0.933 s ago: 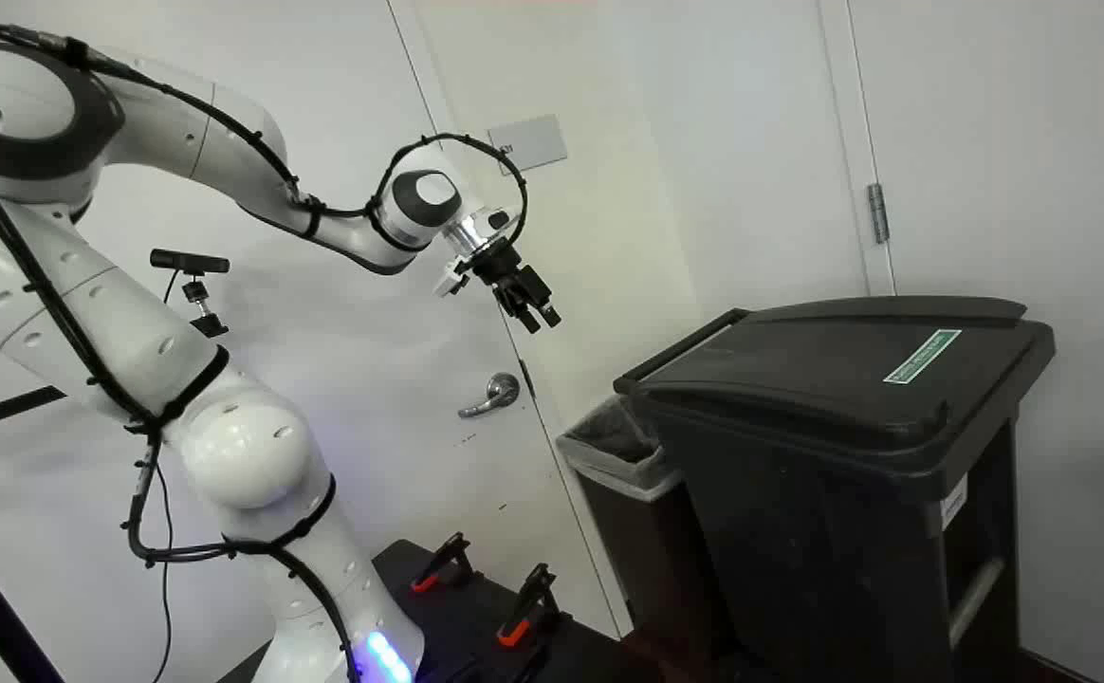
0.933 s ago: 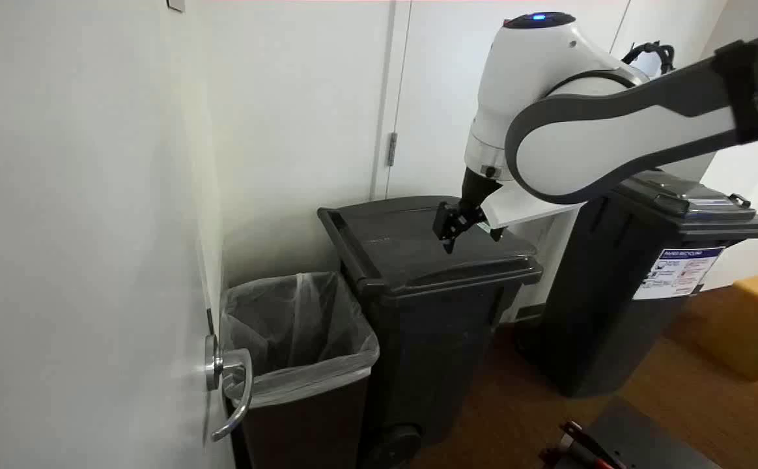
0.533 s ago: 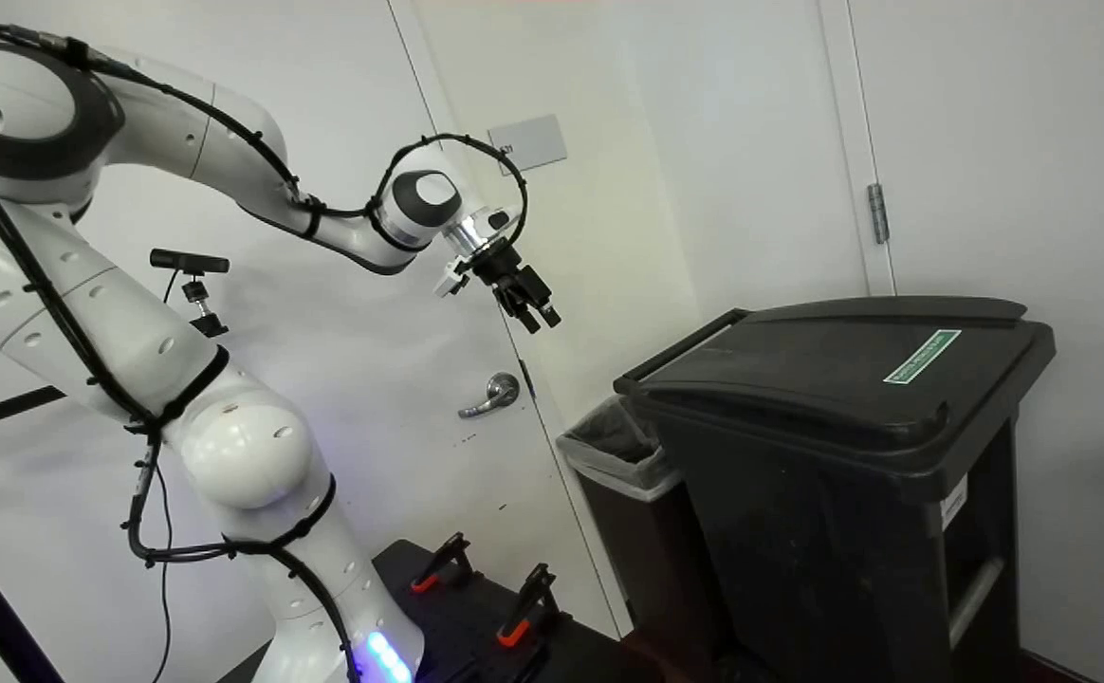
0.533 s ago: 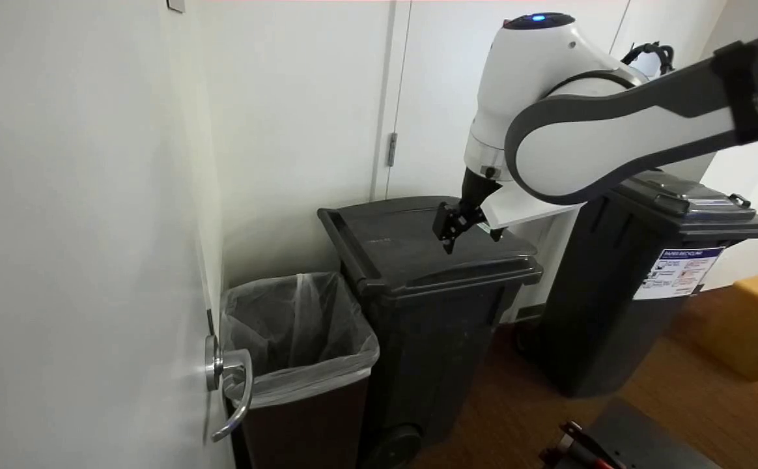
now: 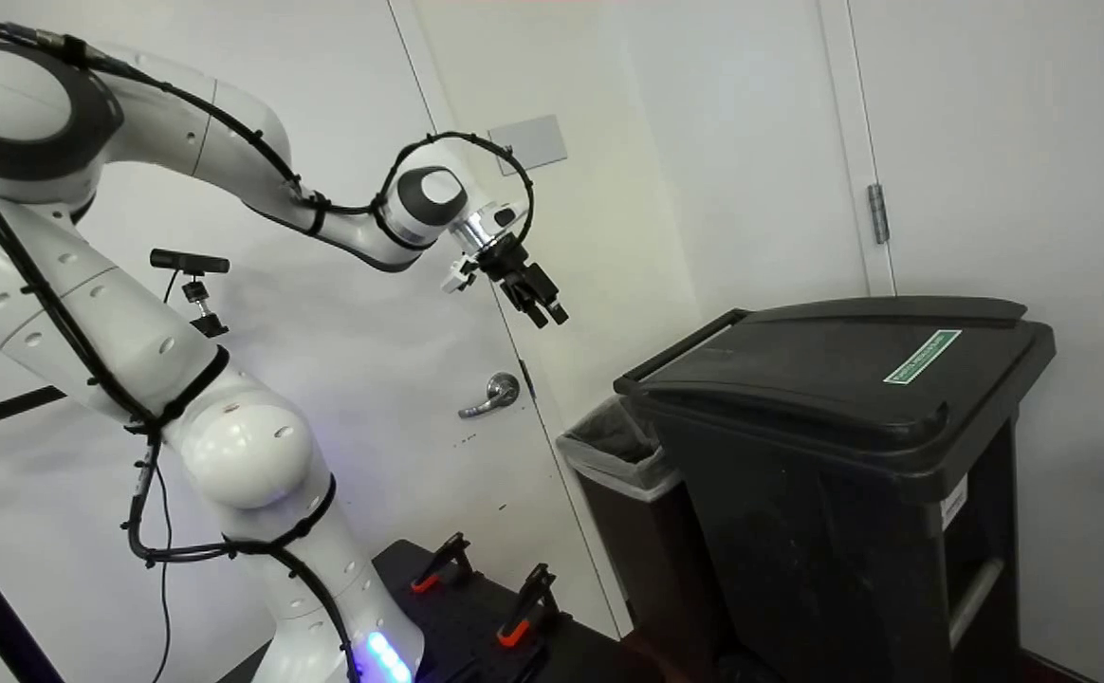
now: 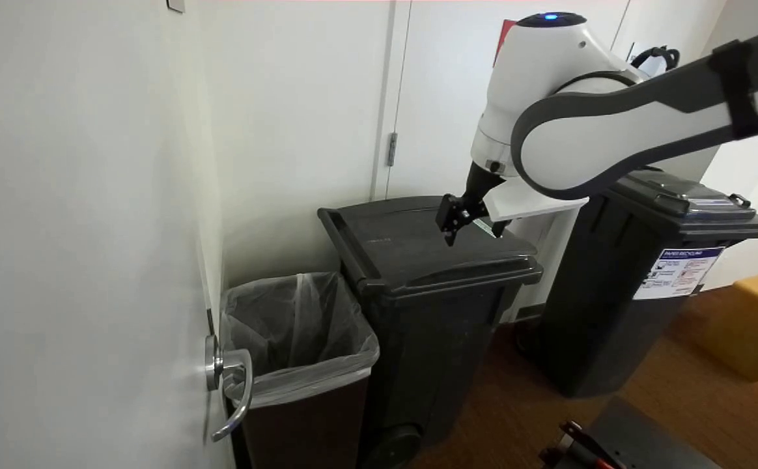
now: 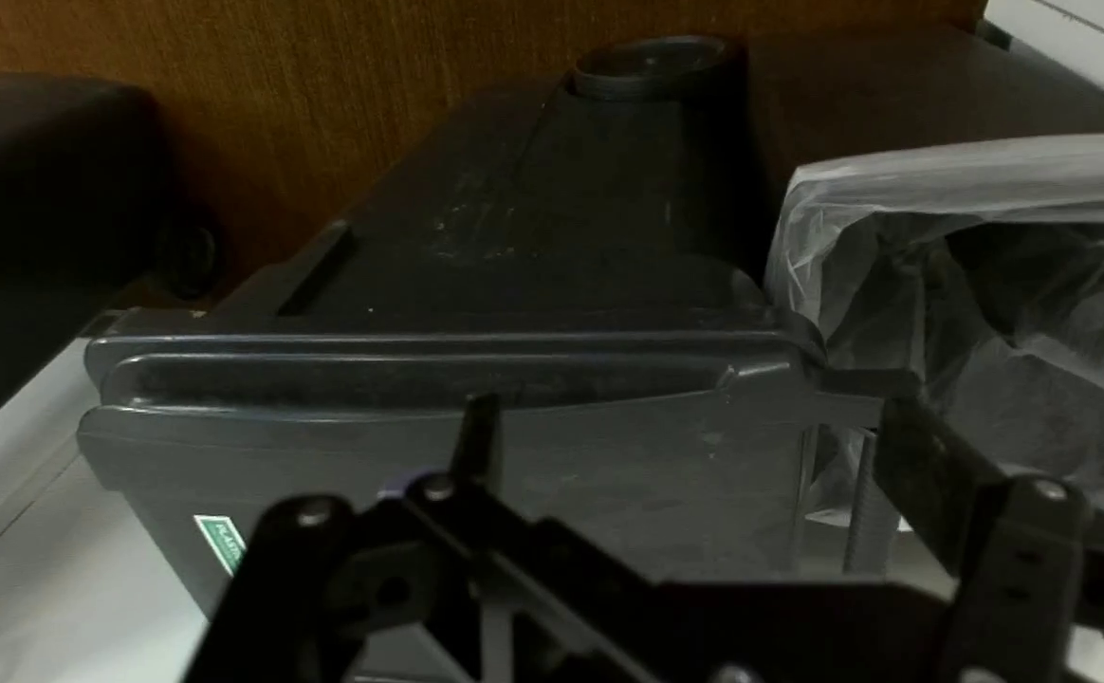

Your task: Open the black bin on the left

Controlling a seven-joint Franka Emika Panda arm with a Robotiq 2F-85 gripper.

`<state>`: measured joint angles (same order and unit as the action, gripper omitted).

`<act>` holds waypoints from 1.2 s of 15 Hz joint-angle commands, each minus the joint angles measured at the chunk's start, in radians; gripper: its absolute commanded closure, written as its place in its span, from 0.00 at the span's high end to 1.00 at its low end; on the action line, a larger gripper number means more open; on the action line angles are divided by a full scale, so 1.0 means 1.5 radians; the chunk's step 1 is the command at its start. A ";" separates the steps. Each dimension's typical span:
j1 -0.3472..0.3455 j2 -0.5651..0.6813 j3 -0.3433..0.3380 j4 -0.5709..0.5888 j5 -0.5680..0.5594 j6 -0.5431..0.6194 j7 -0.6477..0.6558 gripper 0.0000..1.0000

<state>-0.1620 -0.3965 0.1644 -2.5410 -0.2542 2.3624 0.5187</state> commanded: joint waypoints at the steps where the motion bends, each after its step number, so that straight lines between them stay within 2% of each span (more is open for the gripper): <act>1: -0.011 0.011 -0.041 -0.019 0.023 0.080 0.022 1.00; 6: -0.043 0.051 -0.095 -0.058 0.071 0.218 0.033 1.00; 9: -0.064 0.080 -0.111 -0.081 0.097 0.291 0.031 1.00; 10: -0.059 0.066 -0.103 -0.068 0.090 0.251 0.008 1.00; 15: -0.067 0.085 -0.110 -0.075 0.093 0.278 0.009 1.00; 16: -0.065 0.093 -0.114 -0.070 0.105 0.292 0.012 1.00; 18: -0.032 0.118 -0.153 -0.063 0.187 0.322 -0.041 1.00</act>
<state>-0.2502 -0.2660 -0.0134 -2.6533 -0.0943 2.7819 0.5327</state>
